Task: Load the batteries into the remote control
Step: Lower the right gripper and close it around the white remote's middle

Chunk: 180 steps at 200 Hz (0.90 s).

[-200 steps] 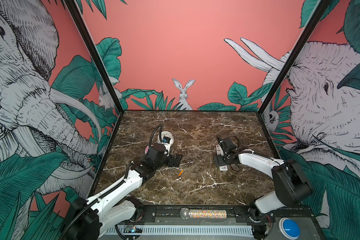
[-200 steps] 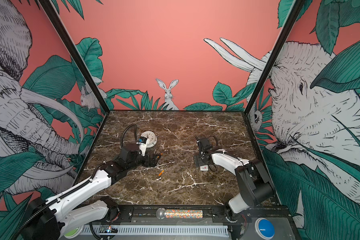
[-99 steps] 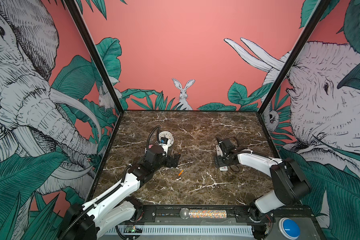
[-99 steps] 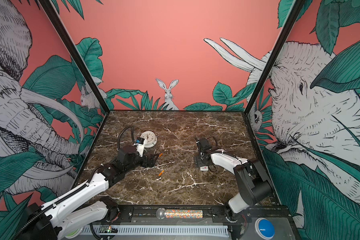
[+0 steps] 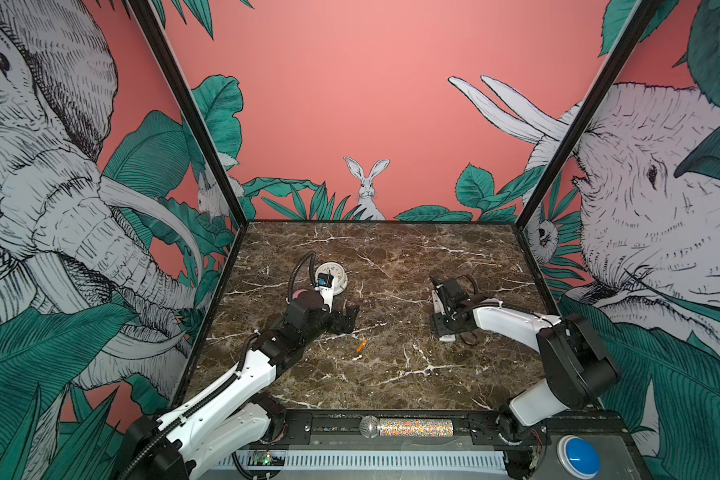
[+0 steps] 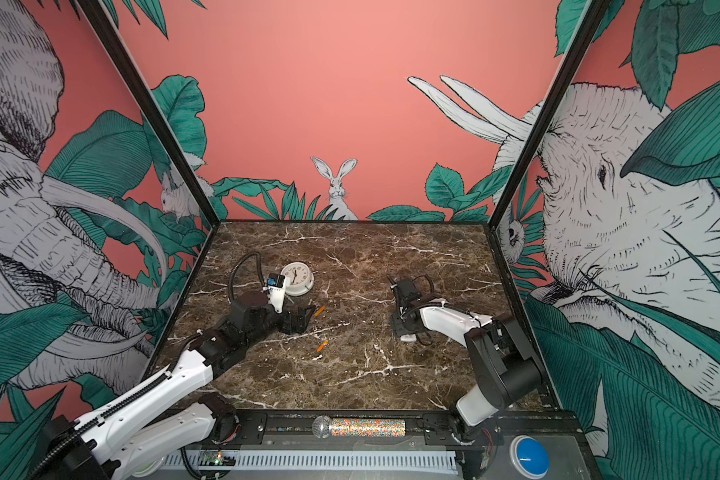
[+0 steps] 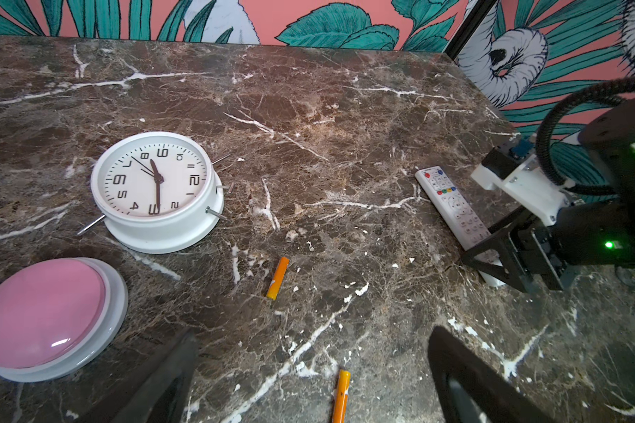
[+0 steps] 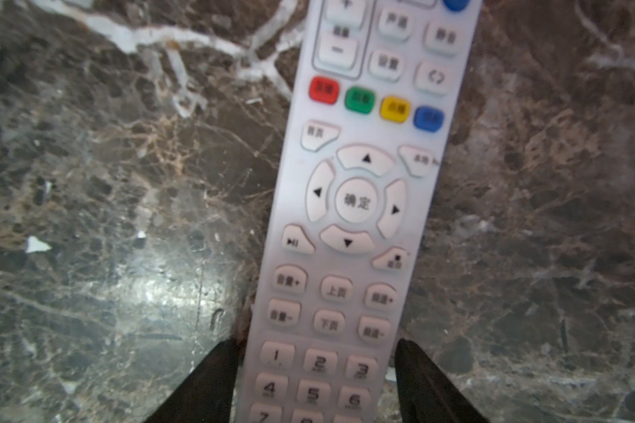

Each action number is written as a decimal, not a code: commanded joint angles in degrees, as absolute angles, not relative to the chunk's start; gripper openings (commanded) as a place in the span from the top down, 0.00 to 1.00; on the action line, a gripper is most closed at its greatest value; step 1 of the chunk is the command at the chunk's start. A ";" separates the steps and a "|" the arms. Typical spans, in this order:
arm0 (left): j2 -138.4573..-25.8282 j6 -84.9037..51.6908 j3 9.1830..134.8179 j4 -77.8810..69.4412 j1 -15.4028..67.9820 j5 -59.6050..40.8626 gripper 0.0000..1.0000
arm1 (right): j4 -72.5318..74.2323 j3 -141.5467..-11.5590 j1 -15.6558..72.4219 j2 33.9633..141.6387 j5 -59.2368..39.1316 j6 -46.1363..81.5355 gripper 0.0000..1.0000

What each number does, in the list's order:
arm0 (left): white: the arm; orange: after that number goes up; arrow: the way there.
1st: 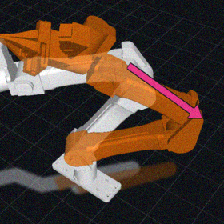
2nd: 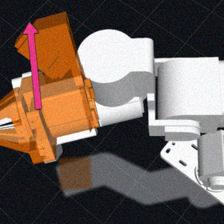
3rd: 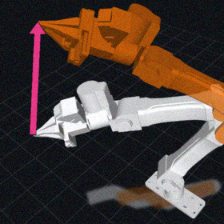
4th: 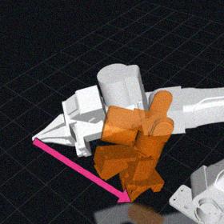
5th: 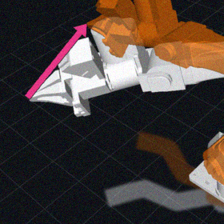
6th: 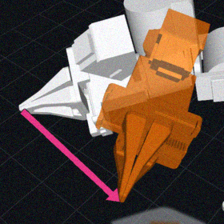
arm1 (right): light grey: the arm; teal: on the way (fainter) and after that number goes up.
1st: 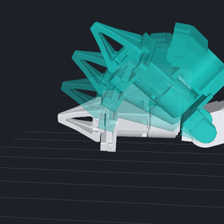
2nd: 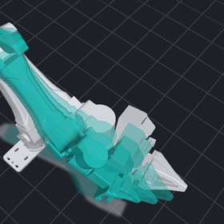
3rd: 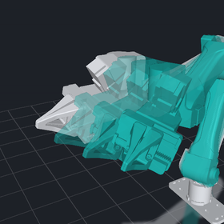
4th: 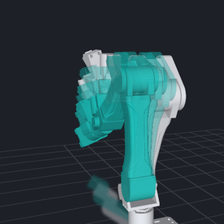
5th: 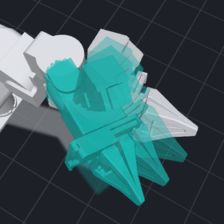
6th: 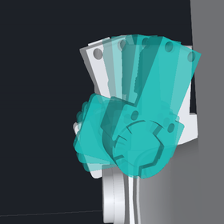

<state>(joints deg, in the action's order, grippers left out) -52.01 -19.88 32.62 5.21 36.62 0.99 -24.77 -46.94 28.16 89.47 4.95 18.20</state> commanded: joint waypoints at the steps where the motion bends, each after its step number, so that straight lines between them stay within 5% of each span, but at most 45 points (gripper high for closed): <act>1: -50.30 -19.68 31.56 5.44 36.82 1.26 0.02 | -26.02 -46.71 28.57 89.96 6.08 19.02 0.35; 124: -51.44 -20.73 32.67 6.69 36.83 0.10 0.01 | -24.98 -44.95 28.72 85.48 4.25 18.06 0.86; 180: -54.81 -21.88 35.25 5.99 36.83 -1.67 0.01 | -23.48 -42.19 28.70 77.01 1.42 17.69 1.00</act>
<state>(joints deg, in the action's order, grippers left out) -54.00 -20.71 32.53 6.20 36.62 -0.43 -24.56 -43.81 28.42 81.34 3.40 18.00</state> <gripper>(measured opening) 0.986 0.495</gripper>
